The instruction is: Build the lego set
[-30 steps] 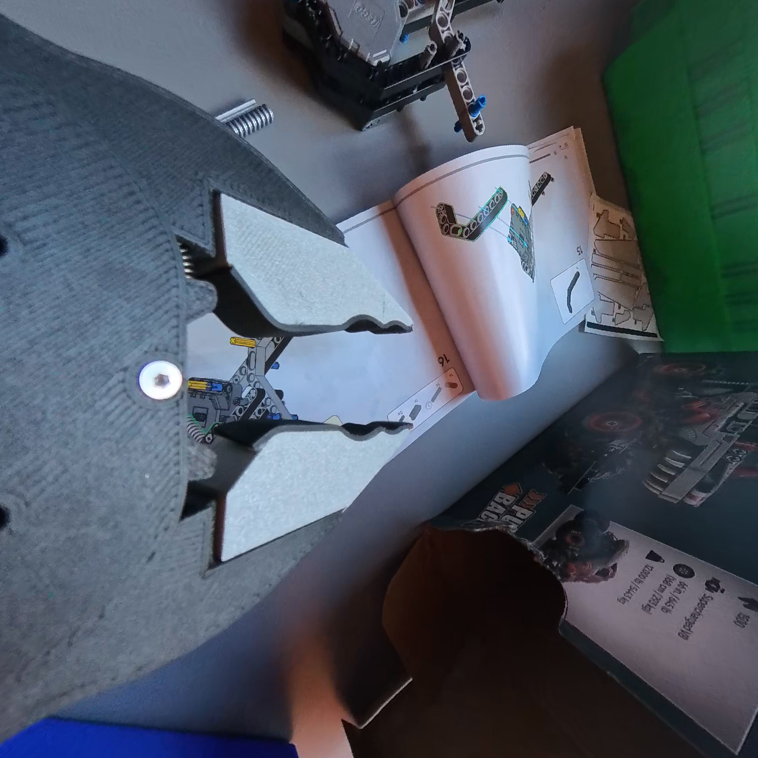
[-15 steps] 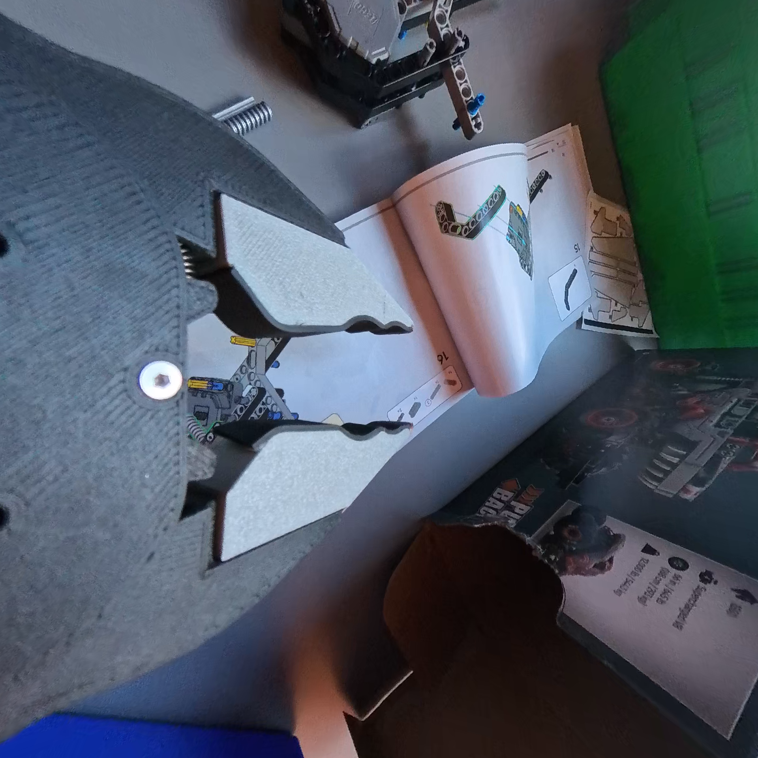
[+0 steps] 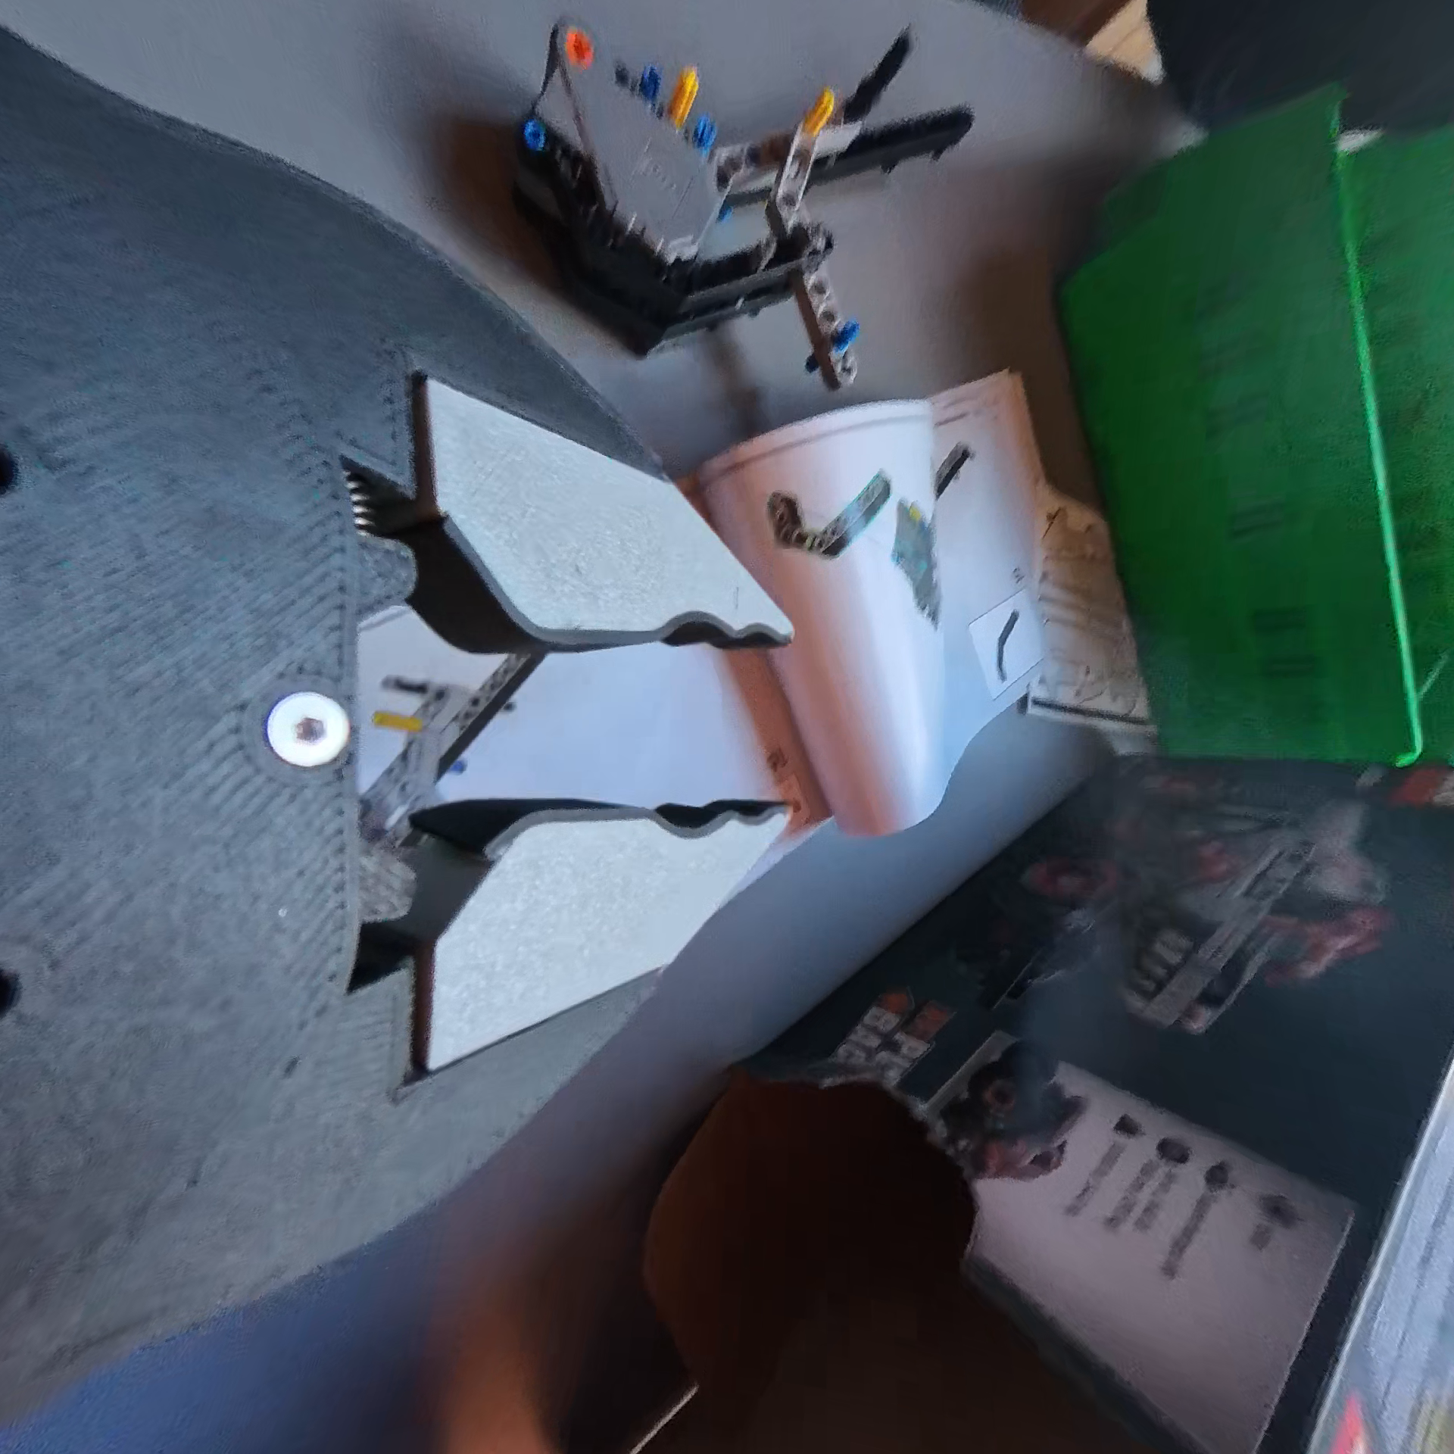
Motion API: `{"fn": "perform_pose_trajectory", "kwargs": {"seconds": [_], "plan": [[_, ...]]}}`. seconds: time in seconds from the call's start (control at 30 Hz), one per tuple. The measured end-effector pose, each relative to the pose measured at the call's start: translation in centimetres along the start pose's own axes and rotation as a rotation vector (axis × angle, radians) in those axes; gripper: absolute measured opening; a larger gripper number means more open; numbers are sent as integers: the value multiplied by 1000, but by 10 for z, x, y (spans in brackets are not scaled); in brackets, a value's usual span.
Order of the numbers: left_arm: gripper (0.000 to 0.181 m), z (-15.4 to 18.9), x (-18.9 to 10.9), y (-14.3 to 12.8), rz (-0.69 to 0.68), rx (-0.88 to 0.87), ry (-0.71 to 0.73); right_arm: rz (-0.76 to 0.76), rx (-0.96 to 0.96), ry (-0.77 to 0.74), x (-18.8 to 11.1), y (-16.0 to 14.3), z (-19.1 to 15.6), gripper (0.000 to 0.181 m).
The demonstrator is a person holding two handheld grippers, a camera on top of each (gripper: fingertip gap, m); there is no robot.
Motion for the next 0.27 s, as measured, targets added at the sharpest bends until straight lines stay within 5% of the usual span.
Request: {"fn": "perform_pose_trajectory", "kwargs": {"seconds": [0.03,0.27], "plan": [[22,0,0,0,0,2,0,-10,-7,29,4,2,-7,32],[22,3,2,0,-6,11,-6,-109,-115,93,31,-1,-41,28]]}}
Point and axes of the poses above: each gripper's, where its closed fingertips meet, x out along the fingers, y out of its top, z = x × y across the jaws, the point moved 1 cm from there along -x, back along the fingers, and after that the axes turned 2 degrees about x, right-handed, at the moved point
